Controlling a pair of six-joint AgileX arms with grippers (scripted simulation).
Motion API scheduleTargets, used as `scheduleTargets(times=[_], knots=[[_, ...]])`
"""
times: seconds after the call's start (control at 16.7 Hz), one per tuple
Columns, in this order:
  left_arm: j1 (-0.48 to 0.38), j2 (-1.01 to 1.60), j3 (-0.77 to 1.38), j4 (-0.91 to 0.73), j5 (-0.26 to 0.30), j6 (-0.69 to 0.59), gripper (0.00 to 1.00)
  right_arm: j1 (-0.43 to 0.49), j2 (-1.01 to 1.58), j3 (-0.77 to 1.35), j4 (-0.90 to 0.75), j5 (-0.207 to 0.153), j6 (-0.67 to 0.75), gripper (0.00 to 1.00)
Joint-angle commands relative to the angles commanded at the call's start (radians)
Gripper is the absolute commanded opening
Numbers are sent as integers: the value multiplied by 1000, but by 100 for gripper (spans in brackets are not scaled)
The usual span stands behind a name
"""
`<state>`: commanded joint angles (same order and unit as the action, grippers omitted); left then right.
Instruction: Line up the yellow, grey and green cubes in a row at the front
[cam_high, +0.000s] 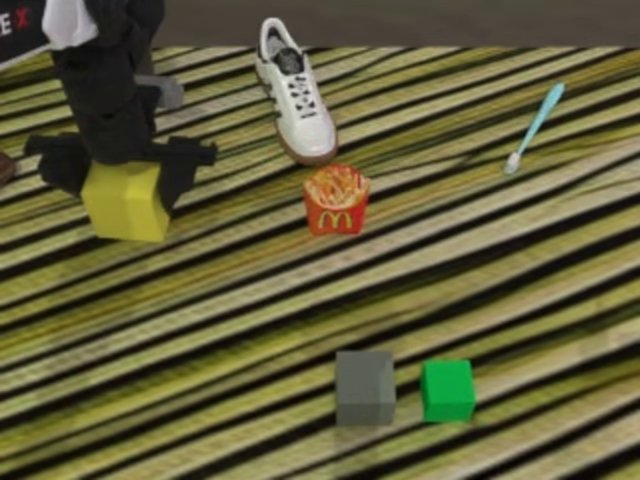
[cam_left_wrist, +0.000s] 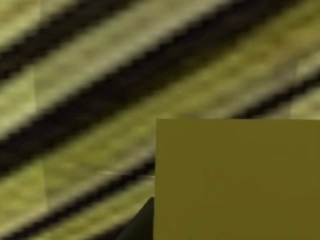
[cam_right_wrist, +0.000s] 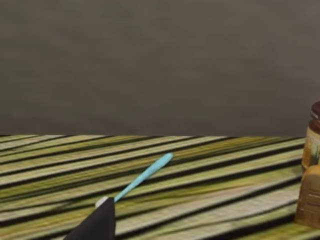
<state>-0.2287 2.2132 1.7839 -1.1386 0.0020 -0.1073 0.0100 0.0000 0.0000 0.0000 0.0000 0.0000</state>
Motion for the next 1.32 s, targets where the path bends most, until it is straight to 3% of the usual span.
scheduleTargets(times=[0.24, 0.78, 1.32], knots=[[-64, -58, -68, 14, -1, -70, 0, 0, 0, 0, 0, 0, 0, 100], [-428, -384, -481, 90, -5, -552, 0, 0, 0, 0, 0, 0, 0, 100], [-451, -394, -533, 136, -6, -577, 0, 0, 0, 0, 0, 0, 0, 100]])
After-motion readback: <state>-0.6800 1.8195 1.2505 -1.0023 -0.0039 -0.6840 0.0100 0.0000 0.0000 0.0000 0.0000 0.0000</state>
